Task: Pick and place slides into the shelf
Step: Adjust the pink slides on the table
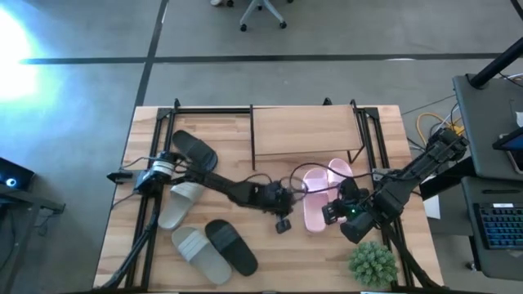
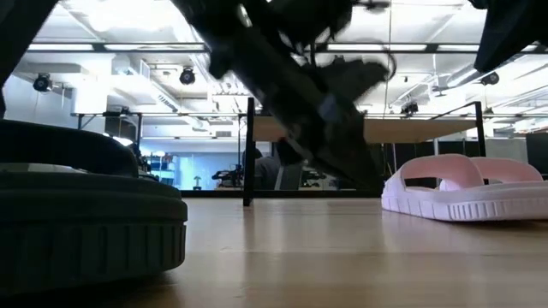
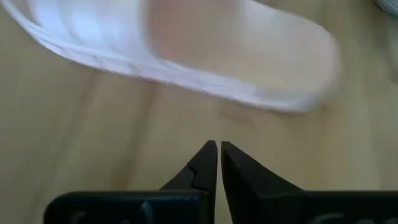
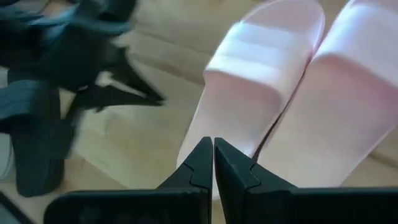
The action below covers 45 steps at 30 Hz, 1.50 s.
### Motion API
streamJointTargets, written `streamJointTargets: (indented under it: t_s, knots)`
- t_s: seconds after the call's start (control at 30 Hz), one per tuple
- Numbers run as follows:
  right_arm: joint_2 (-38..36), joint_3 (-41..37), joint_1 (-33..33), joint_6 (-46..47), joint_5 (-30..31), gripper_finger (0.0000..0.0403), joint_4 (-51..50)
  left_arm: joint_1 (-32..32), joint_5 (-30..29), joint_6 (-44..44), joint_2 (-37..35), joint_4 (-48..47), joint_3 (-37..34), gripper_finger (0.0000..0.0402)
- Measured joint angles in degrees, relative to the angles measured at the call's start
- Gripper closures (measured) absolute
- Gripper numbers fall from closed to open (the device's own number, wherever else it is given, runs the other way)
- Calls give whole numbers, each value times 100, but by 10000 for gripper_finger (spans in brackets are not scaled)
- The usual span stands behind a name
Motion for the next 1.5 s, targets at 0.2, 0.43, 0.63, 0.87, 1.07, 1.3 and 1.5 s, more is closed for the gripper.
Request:
streamJointTargets:
  t_s: [0.2, 0.43, 0.63, 0.87, 1.07, 1.3, 1.5]
  knots:
    - [85, -100, 312, 497, -1071, 394, 42, -527, -851, -387, -563, -664, -146, 394]
    - [461, -609, 444, 970, -1956, 394, 574, -655, -1217, -1294, -1316, -1582, -523, 394]
    - [747, -957, 433, 973, -2164, 394, 1142, -650, -1611, -1704, -2156, -1603, -1066, 394]
    - [1020, -1159, 406, 1048, -2128, 394, 1419, -650, -2024, -1904, -2971, -1784, -1739, 394]
    - [1190, -1340, 356, 1070, -2098, 394, 1415, -653, -2075, -2296, -3295, -1720, -2188, 394]
    - [1303, -1528, 361, 1663, -2103, 394, 901, -713, -2064, -2309, -3361, -1682, -2329, 394]
    - [1227, -1505, 286, 1657, -2184, 394, 761, -718, -2083, -2145, -3348, -1693, -2328, 394]
